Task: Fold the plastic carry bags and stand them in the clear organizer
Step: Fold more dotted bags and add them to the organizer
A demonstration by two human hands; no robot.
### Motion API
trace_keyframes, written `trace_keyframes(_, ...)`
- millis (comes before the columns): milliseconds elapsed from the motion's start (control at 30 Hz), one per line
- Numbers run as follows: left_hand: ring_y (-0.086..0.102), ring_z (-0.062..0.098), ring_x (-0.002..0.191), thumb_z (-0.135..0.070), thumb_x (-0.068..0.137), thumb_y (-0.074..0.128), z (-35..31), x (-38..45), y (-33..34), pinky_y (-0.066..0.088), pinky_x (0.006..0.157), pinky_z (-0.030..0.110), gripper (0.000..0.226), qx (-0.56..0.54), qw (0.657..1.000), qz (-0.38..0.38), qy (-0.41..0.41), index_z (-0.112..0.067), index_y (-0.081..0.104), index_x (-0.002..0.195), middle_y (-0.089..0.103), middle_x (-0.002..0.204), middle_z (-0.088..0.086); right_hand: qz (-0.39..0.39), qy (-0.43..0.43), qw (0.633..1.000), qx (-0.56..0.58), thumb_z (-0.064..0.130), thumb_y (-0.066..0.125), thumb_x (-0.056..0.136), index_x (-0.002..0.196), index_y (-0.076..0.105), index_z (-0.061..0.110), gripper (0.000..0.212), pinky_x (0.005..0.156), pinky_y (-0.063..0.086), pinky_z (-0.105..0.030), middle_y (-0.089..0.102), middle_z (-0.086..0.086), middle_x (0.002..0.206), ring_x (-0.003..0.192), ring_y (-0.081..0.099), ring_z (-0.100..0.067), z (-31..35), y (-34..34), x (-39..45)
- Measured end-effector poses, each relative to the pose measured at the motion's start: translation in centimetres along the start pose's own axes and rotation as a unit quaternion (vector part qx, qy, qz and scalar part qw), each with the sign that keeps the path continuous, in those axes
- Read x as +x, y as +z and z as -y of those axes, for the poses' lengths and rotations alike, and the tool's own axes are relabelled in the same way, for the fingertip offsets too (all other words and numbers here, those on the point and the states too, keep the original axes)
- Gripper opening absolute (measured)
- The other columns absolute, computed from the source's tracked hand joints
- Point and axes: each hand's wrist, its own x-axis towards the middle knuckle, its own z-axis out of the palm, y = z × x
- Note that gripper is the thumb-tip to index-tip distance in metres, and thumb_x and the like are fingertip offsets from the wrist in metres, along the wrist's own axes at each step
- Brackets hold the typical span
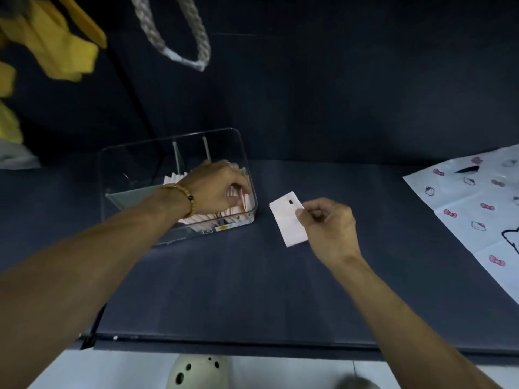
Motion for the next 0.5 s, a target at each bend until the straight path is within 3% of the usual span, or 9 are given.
trace_keyframes(200,0.044,0.013,0.110,-0.028,0.086,0.060,0.9,1.0,1.5,0.027,0.091,0.032,0.032,0.109,0.992,0.068,0.017,-0.038,0.064,0.117,0.056,0.100,-0.009,-0.029,0.029,0.993,0.107,0.020,0.069,0.086,0.076,0.067,0.023,0.011,0.052,0.042,-0.006,0.069,0.004,0.066,0.058,0.059,0.003,0.7,1.1,0.7)
trace_keyframes(333,0.045,0.013,0.108,-0.030,0.090,0.056,1.8,0.2,1.4,0.026,0.088,0.031,0.027,0.140,0.988,0.060,0.013,-0.035,0.066,0.115,0.059,0.106,-0.007,-0.002,0.022,0.990,0.141,0.017,0.069,0.087,0.080,0.063,0.018,0.009,0.048,0.046,-0.016,0.062,0.004,0.054,0.045,0.053,-0.003,2.4,2.6,1.2)
trace_keyframes(433,0.045,0.013,0.108,-0.032,0.091,0.052,2.5,-0.8,1.3,0.028,0.089,0.032,0.028,0.130,0.990,0.051,0.013,-0.037,0.065,0.116,0.057,0.104,-0.009,0.033,0.002,0.995,0.098,0.016,0.068,0.087,0.079,0.062,0.018,0.010,0.050,0.050,-0.024,0.063,0.004,0.054,0.047,0.060,-0.008,4.0,4.5,2.2)
trace_keyframes(500,0.044,0.012,0.107,-0.032,0.091,0.051,2.7,-1.2,1.4,0.028,0.090,0.032,0.029,0.124,0.991,0.039,0.013,-0.038,0.065,0.116,0.055,0.103,-0.010,0.027,-0.053,0.998,0.000,0.018,0.066,0.087,0.078,0.061,0.018,0.011,0.057,0.053,-0.028,0.065,0.004,0.056,0.054,0.065,-0.012,4.7,5.9,2.9)
